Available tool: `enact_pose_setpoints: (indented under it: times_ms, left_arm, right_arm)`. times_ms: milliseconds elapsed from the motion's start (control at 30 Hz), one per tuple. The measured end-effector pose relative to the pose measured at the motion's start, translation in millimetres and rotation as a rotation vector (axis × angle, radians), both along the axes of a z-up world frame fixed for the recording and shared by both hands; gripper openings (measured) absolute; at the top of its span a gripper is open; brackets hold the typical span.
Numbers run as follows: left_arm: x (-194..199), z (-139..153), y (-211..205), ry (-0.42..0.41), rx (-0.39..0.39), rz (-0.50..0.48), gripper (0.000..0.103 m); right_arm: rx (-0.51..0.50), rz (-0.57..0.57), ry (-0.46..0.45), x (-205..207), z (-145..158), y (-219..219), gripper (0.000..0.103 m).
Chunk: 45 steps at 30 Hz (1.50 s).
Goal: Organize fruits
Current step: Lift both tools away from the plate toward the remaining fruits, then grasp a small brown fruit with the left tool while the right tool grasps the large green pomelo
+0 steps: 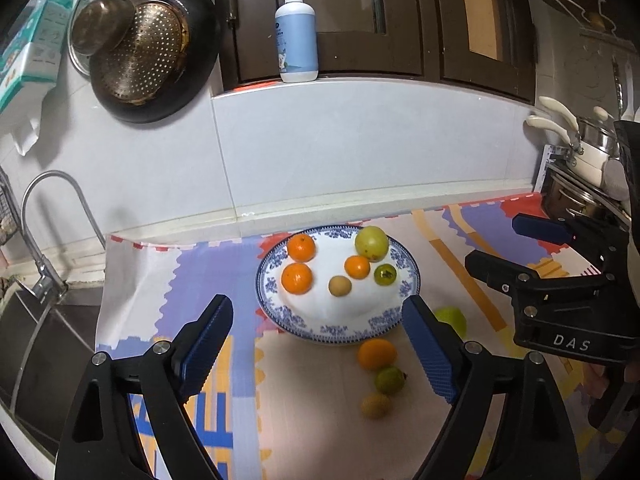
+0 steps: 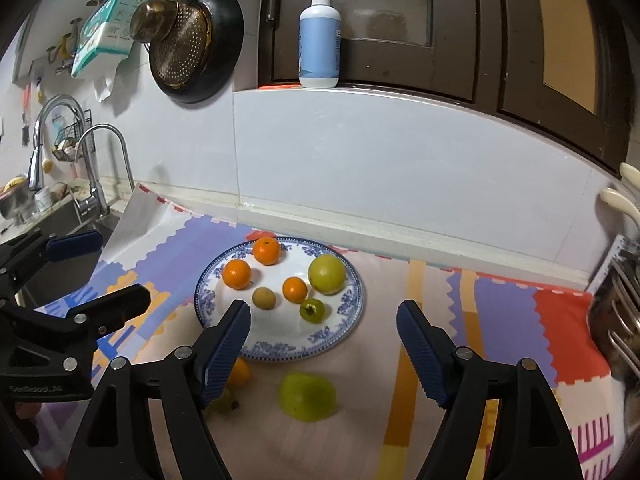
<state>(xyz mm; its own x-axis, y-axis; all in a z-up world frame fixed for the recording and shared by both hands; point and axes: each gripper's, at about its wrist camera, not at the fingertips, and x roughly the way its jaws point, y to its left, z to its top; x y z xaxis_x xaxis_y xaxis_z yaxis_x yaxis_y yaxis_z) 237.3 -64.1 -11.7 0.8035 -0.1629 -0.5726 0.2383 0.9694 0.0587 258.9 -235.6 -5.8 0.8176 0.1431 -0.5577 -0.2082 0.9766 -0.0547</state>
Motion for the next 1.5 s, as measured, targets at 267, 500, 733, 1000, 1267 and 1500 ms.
enact_pose_setpoints:
  times_ms: [267, 500, 733, 1000, 1267, 1500]
  left_arm:
    - [-20.2, -16.7, -4.4, 0.038, 0.018, -0.005, 0.088]
    - [-27.4, -38.8, -7.0, 0.1, 0.006, -0.008, 0.088]
    - [-25.5, -62.7, -10.4, 0.17, 0.01, -0.015, 0.088]
    - [-12.1, -84.7, -12.0, 0.251, -0.008, -0.024, 0.087]
    - [3.3, -97.5, -17.4, 0.306, -0.017, -0.048, 0.073]
    - [13.1, -105.3, -22.2, 0.336, -0.028, -0.068, 0.057]
  right_arm:
    - [0.003, 0.017, 0.041, -17.3, -14.0, -2.1, 0.076]
    - [0.005, 0.035, 0.117, -24.1, -37.3, -2.9, 0.076]
    - [0.001, 0.034, 0.177, -27.5, -58.6, -3.3, 0.076]
    - [0.007, 0.028, 0.229, -17.8, -75.7, -6.3, 0.076]
    - [0.029, 0.037, 0.264, -1.3, -88.9, -8.8, 0.073]
    - [0.051, 0.063, 0.29, 17.8, -96.7, -6.0, 0.063]
